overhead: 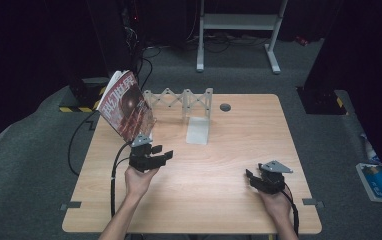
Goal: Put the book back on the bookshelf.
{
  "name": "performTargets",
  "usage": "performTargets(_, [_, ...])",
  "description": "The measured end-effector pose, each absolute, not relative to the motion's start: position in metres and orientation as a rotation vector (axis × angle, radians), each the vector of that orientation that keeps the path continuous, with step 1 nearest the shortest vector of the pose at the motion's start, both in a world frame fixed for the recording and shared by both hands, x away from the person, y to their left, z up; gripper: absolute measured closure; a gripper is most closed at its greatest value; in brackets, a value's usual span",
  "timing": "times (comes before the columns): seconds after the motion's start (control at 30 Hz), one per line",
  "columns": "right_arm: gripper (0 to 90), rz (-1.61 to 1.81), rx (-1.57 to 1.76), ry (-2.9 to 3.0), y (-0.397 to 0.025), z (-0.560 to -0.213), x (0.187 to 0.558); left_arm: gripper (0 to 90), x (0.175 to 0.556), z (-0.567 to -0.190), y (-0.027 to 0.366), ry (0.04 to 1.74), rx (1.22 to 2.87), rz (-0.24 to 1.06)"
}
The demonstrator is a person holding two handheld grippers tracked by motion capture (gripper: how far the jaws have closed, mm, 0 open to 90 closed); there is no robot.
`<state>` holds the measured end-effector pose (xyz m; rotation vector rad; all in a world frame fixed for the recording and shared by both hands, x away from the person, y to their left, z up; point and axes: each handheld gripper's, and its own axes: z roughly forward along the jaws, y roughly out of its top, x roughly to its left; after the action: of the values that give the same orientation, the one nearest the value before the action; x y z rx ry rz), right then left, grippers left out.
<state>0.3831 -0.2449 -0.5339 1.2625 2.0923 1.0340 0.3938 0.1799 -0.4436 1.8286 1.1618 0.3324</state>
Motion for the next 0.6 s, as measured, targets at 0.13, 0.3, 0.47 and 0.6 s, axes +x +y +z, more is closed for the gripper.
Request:
performTargets(0.13, [40.7,1.035,1.266,2.092,-0.245,-0.534,0.383,45.2,0.396,-0.448,0.176,1.163,1.835,0.331])
performTargets(0.3, [40.8,1.034,1.261,2.093,-0.245,-0.534,0.383,45.4,0.398,-0.453,0.174,1.172,1.828,0.321])
performTargets(0.47, [40.7,1.034,1.263,2.093,-0.245,-0.534,0.383,45.6,0.400,-0.458,0.171,1.178,1.830,0.313])
performTargets(0.6, [40.8,1.034,1.263,2.092,-0.245,-0.534,0.383,45.6,0.401,-0.462,0.168,1.174,1.831,0.318])
